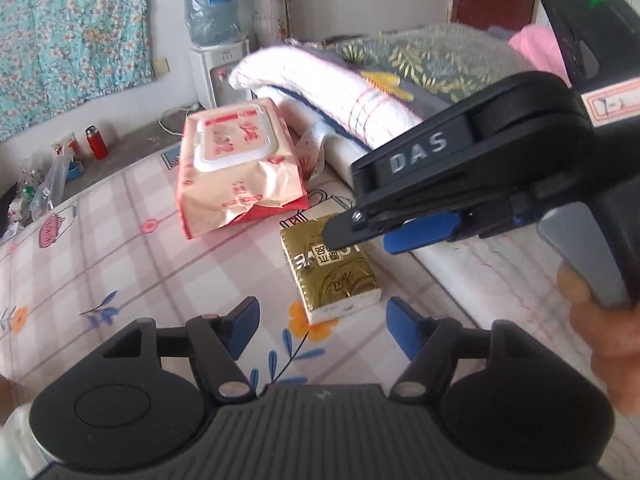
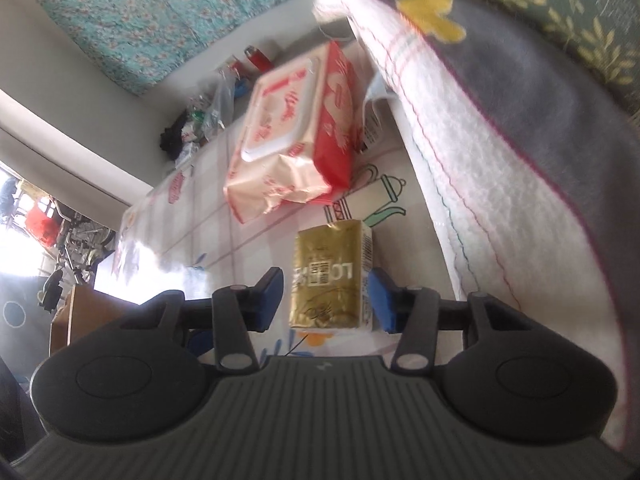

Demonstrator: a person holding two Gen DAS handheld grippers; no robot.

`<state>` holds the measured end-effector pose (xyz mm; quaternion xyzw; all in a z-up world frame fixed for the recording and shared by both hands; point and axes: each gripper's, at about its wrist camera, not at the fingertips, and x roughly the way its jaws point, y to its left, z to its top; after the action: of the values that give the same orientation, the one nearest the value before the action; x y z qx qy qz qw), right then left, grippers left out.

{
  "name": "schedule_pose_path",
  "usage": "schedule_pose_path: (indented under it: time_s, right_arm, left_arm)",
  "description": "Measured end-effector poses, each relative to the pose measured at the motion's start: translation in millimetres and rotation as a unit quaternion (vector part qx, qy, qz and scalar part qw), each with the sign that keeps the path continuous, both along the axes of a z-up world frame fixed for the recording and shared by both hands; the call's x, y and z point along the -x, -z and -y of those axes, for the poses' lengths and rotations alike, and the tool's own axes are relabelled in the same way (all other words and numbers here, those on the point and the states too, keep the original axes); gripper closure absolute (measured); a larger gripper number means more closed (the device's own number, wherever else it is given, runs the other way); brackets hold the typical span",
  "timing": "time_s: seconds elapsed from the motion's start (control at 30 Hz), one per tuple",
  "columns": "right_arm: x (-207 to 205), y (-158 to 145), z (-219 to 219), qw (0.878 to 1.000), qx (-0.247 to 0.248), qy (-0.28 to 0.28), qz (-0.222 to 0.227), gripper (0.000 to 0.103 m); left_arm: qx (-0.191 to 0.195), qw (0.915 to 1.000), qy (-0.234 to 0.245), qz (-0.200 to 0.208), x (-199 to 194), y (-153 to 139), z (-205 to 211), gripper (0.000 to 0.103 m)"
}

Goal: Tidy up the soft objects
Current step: 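Move the right tool back to the gold packet on the bed, then grasp the gold packet with the right tool and lift it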

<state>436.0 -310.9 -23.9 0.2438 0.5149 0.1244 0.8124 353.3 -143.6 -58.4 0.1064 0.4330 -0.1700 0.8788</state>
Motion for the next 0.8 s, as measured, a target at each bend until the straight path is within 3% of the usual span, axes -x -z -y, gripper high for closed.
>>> schedule_pose_path:
  time_s: [0.2, 0.37, 0.43, 0.63, 0.8]
  right_arm:
    - [-16.6, 23.8, -9.0, 1.000, -0.011, -0.002, -0.021, 0.059]
    - [-20.5, 38.7, -12.3, 0.999, -0.025, -0.002, -0.032, 0.065]
    - [-20.6, 41.0, -12.9, 0.999, -0.029, 0.001, -0.031, 0.066]
    - [-16.2, 34.8, -13.8, 0.999, -0.041, 0.010, -0.033, 0.067]
    - [0.4, 4.3, -18.5, 0.999, -0.045, 0.009, -0.009, 0.067]
  left_arm:
    - [-0.002, 0.9996, -0.010, -0.026, -18.5, 14.1, 7.8, 0.033]
    - [0.018, 0.9977, -0.026, -0.060, -32.1, 24.8, 6.6, 0.046]
    - [0.022, 0.9973, -0.033, -0.062, -31.9, 25.3, 5.9, 0.046]
    - [0.016, 0.9979, -0.032, -0.053, -21.1, 13.3, 6.0, 0.047]
    - [0.012, 0.9991, -0.027, -0.030, -3.5, -16.8, 3.0, 0.047]
